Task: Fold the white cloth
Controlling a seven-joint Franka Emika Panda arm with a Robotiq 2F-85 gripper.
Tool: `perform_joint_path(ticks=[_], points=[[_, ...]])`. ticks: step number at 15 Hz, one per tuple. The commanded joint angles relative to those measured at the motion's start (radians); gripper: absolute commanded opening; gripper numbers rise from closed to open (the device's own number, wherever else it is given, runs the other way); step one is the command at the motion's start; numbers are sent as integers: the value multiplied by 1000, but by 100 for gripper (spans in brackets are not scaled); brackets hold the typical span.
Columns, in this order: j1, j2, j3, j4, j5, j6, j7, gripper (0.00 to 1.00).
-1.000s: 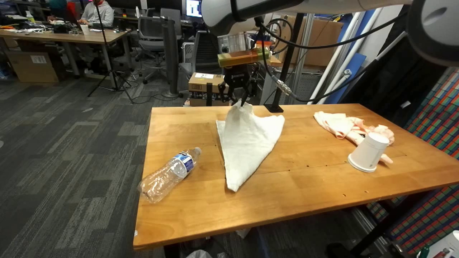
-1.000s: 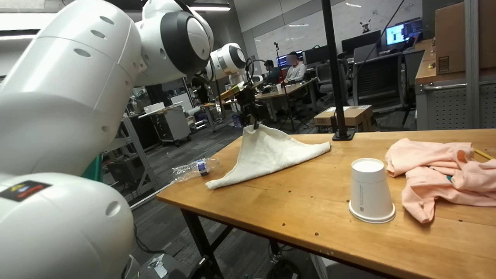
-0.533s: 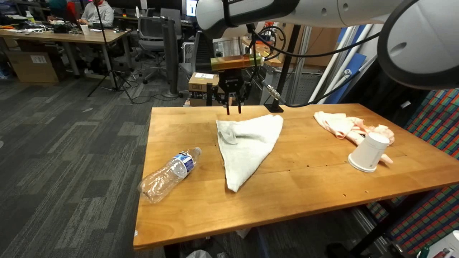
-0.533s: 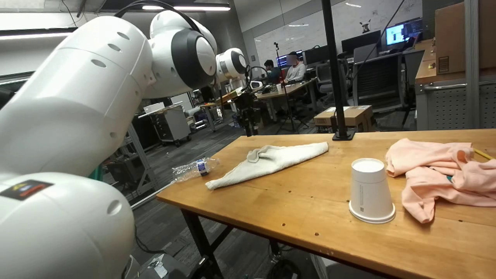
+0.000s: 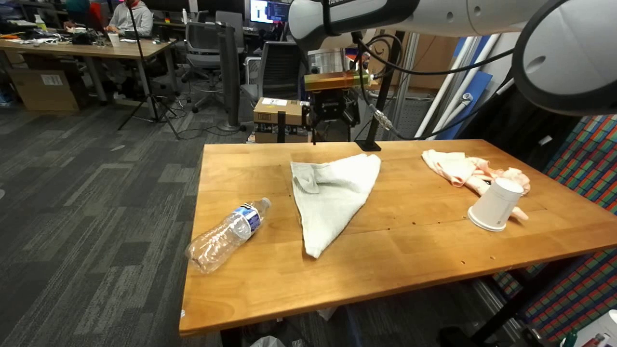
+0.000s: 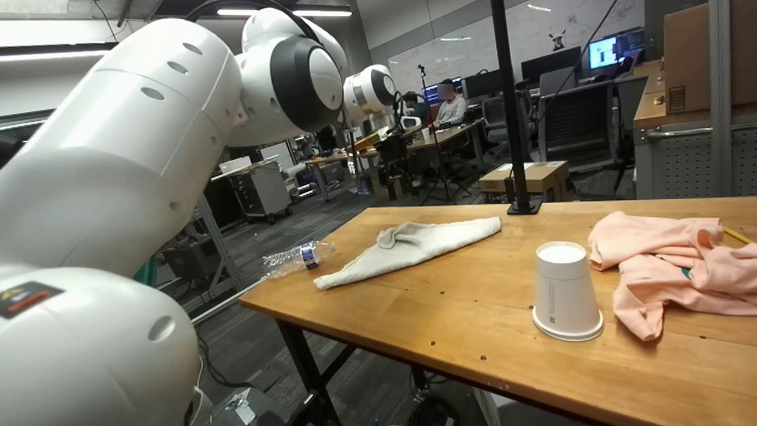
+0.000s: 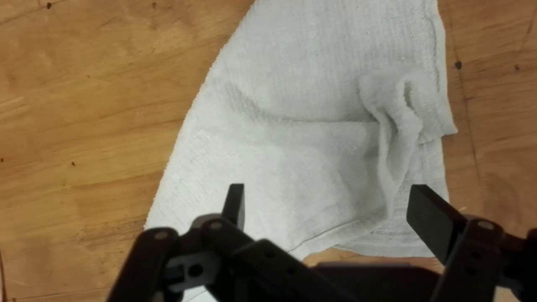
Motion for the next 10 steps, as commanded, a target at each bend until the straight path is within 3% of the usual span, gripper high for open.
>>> perform_joint_path(ticks=[1,9,10], points=[[-69,-71,1,-89,13,73,-57,100],[-203,-120,12,-245,5,274,-241,100],[-191,-120,-21,-250,23,293,-268,100]])
